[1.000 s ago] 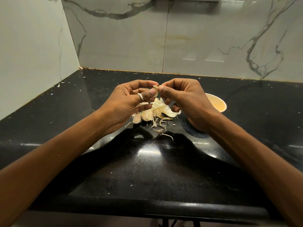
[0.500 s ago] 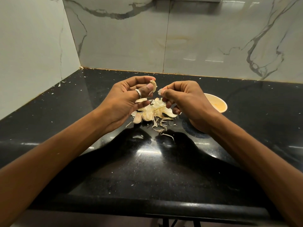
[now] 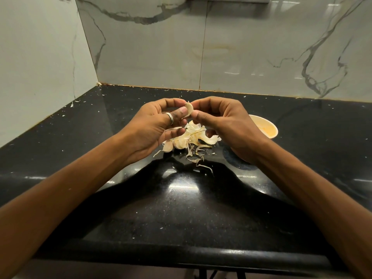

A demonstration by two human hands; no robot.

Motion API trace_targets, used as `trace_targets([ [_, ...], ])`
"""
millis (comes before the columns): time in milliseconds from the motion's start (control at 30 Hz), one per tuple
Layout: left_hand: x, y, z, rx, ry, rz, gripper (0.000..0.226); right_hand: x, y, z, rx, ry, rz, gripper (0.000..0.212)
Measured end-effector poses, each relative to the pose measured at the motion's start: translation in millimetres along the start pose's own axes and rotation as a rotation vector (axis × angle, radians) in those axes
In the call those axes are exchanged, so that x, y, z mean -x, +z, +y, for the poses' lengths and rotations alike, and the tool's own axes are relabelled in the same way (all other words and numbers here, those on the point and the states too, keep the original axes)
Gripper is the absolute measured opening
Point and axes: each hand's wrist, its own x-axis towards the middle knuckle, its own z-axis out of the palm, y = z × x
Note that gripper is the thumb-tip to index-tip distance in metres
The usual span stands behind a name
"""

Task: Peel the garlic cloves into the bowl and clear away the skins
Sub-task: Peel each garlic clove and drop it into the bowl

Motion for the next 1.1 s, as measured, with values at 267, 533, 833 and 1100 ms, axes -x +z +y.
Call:
trace_targets([
  [267,0,-2,1,-0.005,-0.008,-0.022,0.037,-1,0,2,-0.053,-0.020,-0.007,0.023],
  [533,1,-2,-2,-0.241,0.076,0.045,0.020,-1,2,4,-0.134,0.005,0.004,0.025],
  [833,2,-4,-6,-0.519,0.303,0.097,0.011,-1,6,7,0.003,-0.084,0.054,0.029],
  [1100,2,-5,-8,-0.593,0.314,0.114,0.007,-3,9,14,0.303,-0.231,0.124,0.019],
])
